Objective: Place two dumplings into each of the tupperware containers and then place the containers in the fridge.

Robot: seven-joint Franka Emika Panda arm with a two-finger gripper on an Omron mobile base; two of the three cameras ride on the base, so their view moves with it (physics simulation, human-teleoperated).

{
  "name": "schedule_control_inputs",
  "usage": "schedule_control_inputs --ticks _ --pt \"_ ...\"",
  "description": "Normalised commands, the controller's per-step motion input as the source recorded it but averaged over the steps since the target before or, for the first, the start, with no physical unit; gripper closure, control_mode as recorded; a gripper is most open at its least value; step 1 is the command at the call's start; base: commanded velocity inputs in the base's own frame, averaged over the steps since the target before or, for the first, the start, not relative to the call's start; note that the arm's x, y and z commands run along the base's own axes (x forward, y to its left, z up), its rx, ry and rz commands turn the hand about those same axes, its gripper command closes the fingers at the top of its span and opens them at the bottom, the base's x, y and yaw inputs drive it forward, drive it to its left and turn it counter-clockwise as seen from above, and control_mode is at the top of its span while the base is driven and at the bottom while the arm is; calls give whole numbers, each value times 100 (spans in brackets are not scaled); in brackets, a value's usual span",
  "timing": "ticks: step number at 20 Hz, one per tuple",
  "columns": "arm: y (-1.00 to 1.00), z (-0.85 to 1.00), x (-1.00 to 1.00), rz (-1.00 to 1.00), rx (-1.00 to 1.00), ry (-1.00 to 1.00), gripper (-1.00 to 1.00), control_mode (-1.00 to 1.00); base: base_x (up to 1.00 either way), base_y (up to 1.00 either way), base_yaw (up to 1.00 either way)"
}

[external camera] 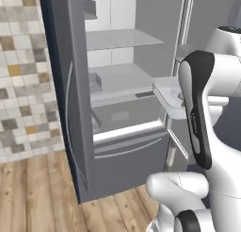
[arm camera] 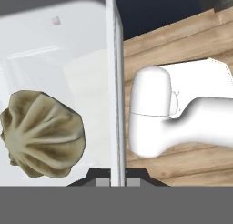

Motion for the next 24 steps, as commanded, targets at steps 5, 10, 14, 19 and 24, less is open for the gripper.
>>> schedule_control_inputs --ticks 5,10,14,19,24 --pt "0 0 0 0 0 0 100 100 70 -65 45" --pt "0 0 0 0 0 0 100 100 70 -30 36" --pt "0 0 0 0 0 0 100 100 61 -11 20" --pt "0 0 0 0 0 0 100 100 46 -29 0" --pt "0 0 0 0 0 0 100 100 24 -37 1"
